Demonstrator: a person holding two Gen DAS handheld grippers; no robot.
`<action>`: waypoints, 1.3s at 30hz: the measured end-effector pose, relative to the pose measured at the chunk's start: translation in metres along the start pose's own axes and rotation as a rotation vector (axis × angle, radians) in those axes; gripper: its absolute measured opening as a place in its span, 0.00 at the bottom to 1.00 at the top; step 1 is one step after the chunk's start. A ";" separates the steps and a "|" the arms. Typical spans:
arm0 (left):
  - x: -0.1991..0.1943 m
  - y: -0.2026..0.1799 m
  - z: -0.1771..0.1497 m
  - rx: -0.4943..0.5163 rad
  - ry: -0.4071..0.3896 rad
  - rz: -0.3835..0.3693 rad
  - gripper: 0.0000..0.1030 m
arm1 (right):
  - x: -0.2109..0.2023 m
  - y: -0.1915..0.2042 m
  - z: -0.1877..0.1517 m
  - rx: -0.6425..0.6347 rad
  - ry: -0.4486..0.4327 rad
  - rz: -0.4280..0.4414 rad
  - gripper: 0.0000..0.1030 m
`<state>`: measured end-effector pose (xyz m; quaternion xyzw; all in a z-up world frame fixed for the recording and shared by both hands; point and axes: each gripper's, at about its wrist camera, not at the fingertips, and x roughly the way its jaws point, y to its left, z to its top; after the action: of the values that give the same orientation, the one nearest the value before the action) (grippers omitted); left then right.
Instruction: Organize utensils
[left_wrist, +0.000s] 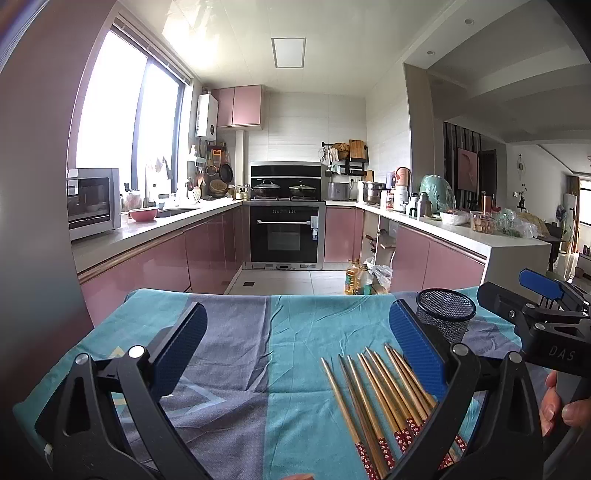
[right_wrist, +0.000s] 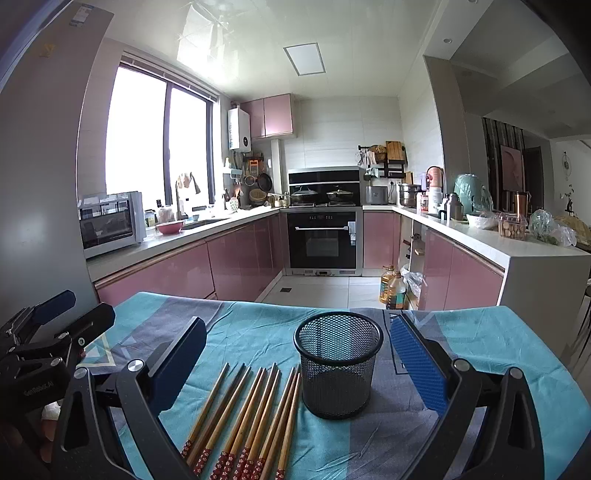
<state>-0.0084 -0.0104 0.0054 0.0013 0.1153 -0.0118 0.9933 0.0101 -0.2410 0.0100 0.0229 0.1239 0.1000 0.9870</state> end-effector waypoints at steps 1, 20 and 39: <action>0.002 0.000 0.000 0.000 0.008 -0.003 0.94 | 0.000 -0.001 0.000 0.002 0.006 0.002 0.94; 0.073 0.002 -0.037 0.043 0.370 -0.089 0.84 | 0.065 -0.010 -0.056 -0.034 0.485 0.077 0.66; 0.154 -0.030 -0.090 0.128 0.655 -0.250 0.46 | 0.103 -0.010 -0.074 -0.063 0.658 0.115 0.28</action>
<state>0.1204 -0.0440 -0.1179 0.0532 0.4259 -0.1395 0.8924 0.0910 -0.2285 -0.0867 -0.0340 0.4315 0.1613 0.8869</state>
